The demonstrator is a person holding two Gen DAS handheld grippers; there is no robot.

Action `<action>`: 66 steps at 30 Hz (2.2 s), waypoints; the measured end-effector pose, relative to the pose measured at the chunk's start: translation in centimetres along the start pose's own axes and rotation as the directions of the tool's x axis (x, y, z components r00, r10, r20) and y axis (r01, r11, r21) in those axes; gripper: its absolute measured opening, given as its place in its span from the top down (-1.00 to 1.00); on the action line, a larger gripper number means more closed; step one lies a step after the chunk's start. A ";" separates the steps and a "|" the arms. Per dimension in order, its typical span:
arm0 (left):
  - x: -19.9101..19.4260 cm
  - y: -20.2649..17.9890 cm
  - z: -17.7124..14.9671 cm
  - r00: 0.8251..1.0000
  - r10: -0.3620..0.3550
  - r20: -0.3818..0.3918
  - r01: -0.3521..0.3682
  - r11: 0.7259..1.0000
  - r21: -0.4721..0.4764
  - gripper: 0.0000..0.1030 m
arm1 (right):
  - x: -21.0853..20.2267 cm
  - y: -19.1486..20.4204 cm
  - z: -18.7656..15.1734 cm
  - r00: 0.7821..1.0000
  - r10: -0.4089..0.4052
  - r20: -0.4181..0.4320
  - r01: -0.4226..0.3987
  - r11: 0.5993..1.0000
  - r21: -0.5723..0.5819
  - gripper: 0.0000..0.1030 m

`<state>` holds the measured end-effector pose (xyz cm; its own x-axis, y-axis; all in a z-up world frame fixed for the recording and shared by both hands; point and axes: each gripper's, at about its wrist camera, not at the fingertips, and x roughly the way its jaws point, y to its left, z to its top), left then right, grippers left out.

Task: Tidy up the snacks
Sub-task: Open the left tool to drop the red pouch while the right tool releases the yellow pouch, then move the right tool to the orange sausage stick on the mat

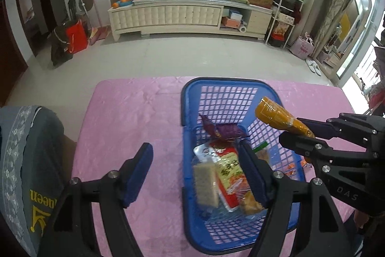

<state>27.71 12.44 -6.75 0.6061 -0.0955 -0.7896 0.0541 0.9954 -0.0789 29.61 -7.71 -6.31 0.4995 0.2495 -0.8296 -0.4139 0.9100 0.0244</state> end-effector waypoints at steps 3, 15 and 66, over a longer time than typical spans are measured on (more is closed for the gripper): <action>0.6 0.7 0.0 1.000 0.008 -0.018 -0.008 1.000 -0.010 -0.39 | 1.1 0.6 0.5 1.000 0.001 -0.015 -0.001 1.000 -0.015 0.37; 2.5 3.1 0.2 0.998 0.028 -0.057 -0.031 0.998 -0.053 -0.39 | 6.3 1.1 2.7 0.996 -0.006 -0.083 0.004 1.000 -0.018 0.37; -6.9 -9.9 -2.5 0.999 -0.027 0.030 0.025 0.997 0.073 -0.53 | -9.0 -6.0 -5.2 0.990 -0.132 0.043 0.129 0.989 0.066 -0.72</action>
<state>21.05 3.23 -2.03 0.6279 -0.1219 -0.7687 0.1266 0.9905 -0.0537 23.62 -17.13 -1.89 0.5825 0.1410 -0.8005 -0.2950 0.9543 -0.0466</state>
